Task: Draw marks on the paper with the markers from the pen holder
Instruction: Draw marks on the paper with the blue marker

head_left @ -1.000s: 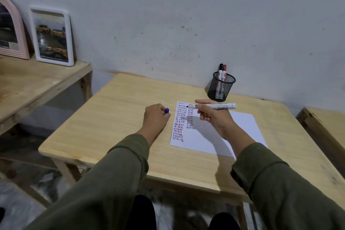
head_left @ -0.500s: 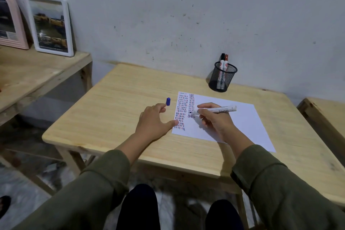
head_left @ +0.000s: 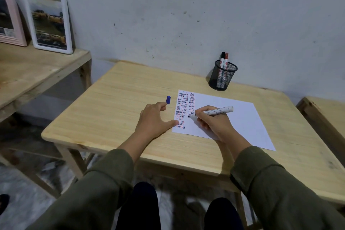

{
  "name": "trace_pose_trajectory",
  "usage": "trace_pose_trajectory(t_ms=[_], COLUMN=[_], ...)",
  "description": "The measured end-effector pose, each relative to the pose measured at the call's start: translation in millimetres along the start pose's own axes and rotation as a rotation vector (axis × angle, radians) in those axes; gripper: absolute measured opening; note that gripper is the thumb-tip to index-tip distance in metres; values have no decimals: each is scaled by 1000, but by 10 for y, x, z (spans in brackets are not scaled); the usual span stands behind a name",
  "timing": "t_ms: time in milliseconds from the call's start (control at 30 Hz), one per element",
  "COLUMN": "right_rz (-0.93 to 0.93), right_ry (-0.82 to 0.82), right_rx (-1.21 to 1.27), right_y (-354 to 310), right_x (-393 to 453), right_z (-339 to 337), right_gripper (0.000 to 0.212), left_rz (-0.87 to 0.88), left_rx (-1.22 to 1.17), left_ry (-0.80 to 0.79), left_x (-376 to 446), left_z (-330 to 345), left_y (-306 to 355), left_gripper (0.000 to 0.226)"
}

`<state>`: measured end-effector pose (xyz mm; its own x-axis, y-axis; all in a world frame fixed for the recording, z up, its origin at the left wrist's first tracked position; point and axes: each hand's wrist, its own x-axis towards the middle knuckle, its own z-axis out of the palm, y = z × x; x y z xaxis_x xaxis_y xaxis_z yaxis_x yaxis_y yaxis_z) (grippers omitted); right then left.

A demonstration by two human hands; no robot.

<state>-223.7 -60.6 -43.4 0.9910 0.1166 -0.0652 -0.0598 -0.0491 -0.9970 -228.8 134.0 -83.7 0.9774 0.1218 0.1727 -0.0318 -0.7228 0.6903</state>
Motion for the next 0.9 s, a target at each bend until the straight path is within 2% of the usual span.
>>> trace_pose_trajectory(t_ms=[600, 767, 900], right_rz=[3, 19, 48], right_ry=[-50, -3, 32], right_rx=[25, 87, 142], right_y=[78, 60, 71], right_x=[65, 55, 105], right_z=[-37, -37, -46], right_gripper=[4, 8, 9], left_rz=[-20, -13, -21], left_rx=[3, 15, -101], left_ry=[-5, -12, 45], left_x=[0, 1, 85], left_z=[-9, 0, -19], left_y=[9, 13, 6], left_gripper=[82, 83, 65])
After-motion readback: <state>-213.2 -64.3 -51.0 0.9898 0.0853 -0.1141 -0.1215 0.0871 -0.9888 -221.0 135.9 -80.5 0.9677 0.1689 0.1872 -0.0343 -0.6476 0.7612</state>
